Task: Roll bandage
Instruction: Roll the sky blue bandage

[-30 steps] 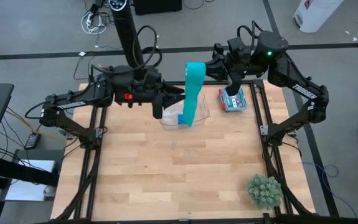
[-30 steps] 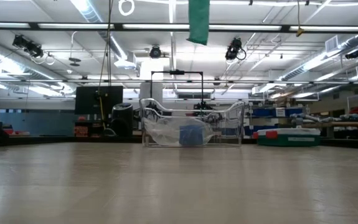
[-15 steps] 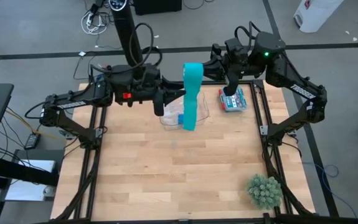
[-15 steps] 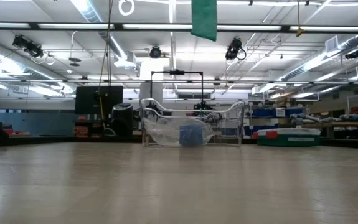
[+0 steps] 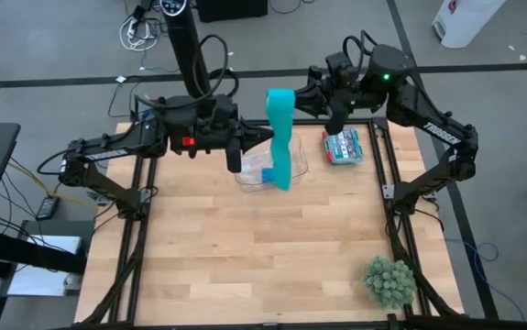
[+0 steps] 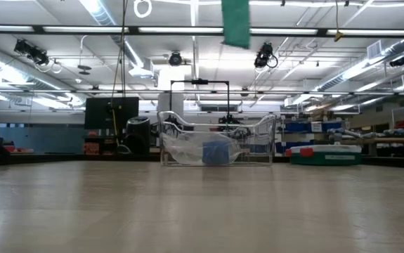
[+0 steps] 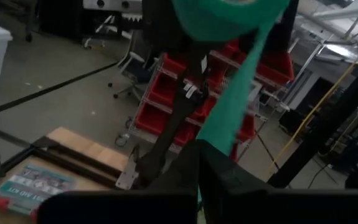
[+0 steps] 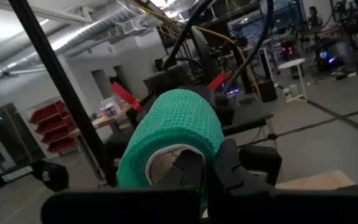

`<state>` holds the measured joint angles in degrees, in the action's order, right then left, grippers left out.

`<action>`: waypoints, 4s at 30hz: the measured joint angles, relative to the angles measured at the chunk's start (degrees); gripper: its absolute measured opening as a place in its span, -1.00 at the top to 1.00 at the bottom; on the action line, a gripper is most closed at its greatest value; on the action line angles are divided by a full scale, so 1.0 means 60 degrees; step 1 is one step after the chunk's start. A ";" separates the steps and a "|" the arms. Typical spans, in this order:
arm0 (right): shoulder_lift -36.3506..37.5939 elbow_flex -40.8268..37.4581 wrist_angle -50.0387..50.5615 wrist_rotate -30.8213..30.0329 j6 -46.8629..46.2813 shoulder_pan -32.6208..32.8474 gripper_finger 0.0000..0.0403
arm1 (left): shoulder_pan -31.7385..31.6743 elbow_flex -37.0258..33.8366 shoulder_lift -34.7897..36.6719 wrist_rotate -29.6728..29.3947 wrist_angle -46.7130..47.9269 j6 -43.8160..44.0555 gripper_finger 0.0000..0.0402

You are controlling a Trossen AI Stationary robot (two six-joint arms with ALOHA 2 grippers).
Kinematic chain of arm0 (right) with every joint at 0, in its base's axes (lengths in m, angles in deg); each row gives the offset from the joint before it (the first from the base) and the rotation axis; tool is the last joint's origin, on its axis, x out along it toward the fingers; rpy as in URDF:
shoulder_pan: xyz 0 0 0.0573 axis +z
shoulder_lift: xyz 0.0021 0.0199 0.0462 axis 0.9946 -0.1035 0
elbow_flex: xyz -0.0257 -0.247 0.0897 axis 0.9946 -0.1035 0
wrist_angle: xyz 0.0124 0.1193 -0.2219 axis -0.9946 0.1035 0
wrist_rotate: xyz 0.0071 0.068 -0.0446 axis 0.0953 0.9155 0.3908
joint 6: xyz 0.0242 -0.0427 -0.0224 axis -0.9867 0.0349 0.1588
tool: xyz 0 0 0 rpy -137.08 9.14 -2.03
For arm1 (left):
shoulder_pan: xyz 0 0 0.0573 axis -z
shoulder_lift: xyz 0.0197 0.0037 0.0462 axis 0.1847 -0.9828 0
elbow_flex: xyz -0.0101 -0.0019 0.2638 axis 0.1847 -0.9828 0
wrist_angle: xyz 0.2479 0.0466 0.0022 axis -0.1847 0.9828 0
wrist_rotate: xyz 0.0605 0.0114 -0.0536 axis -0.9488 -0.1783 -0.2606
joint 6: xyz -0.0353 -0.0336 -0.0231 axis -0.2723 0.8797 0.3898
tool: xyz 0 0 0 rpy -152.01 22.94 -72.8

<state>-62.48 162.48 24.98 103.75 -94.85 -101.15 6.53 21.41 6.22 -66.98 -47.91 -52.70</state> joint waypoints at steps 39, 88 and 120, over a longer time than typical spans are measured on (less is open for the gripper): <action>-0.0303 -0.0011 0.2449 0.2608 -0.4101 -0.0351 1.00 | 0.0765 0.0883 0.0686 -0.2554 0.1963 -0.4030 0.77; -0.1111 -0.0011 0.0751 0.2225 -0.3731 0.0039 1.00 | 0.0978 0.0889 0.0681 -0.3156 0.2606 -0.2716 0.24; -0.0608 -0.0011 0.0235 0.2859 -0.2674 -0.0693 0.47 | 0.0915 0.0900 0.0706 -0.3010 0.2302 -0.1455 0.91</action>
<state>-66.13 162.42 26.39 120.90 -110.90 -105.31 12.02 26.81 10.46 -85.04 -34.10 -61.43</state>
